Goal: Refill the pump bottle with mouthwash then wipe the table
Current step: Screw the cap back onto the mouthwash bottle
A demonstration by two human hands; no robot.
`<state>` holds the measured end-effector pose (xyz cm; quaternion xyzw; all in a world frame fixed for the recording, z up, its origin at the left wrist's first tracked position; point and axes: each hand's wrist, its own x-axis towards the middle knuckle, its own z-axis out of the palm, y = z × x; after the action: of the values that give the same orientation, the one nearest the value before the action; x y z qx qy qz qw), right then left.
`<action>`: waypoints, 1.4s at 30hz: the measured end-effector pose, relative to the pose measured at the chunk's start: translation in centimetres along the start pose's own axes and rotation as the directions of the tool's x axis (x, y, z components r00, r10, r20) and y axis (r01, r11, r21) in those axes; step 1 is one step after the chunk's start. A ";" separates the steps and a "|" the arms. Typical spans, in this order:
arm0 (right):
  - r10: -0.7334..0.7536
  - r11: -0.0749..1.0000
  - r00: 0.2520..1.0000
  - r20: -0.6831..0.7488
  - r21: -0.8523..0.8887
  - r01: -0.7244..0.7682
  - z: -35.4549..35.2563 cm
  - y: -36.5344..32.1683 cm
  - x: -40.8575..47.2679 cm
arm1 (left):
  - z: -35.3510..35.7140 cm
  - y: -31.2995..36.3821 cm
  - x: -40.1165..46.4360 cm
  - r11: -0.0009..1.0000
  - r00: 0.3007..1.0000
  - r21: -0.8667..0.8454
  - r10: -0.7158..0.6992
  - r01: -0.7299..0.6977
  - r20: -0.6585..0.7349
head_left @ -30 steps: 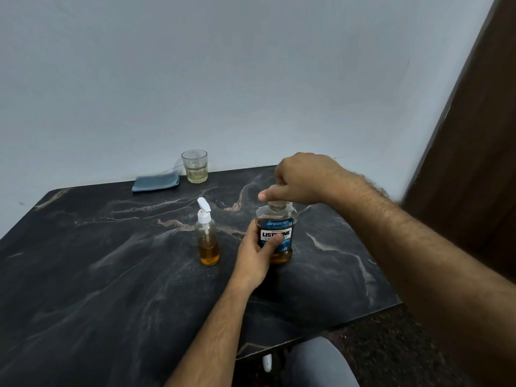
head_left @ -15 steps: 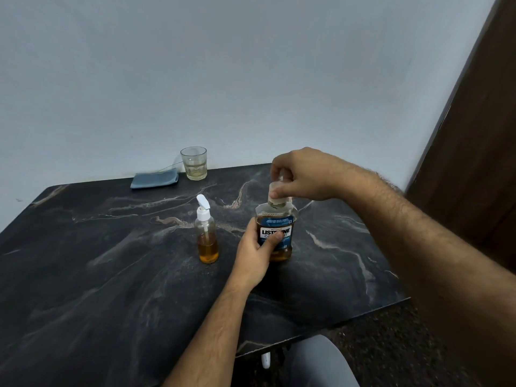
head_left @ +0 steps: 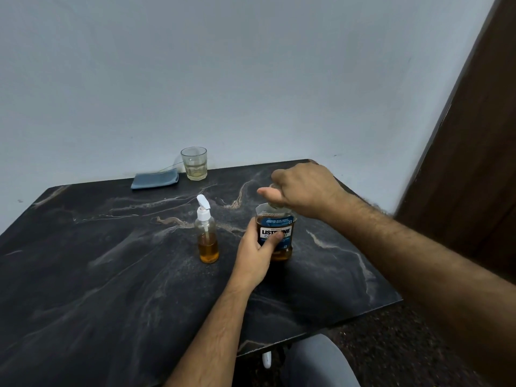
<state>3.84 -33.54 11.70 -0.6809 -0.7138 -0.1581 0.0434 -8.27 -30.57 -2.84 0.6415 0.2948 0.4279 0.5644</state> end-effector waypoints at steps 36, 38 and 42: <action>0.372 0.143 0.903 0.214 0.948 -0.284 10.6 1.1 -7.5 | -1.8 0.1 -0.4 0.989 0.997 0.123 -0.082 0.081 0.004; 0.311 0.142 0.926 0.214 0.953 -0.268 11.7 0.6 -7.8 | -1.7 0.0 -1.0 0.992 0.995 0.117 -0.038 0.049 -0.094; 0.320 0.346 0.935 0.154 0.899 -0.267 12.6 0.1 -7.7 | -1.1 0.3 -1.9 0.984 0.972 0.176 0.034 0.007 -0.232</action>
<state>6.35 -37.31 -2.34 -0.6586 -0.5484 0.2491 0.4510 -10.18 -31.73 -2.99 0.6358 0.3912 0.4767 0.4641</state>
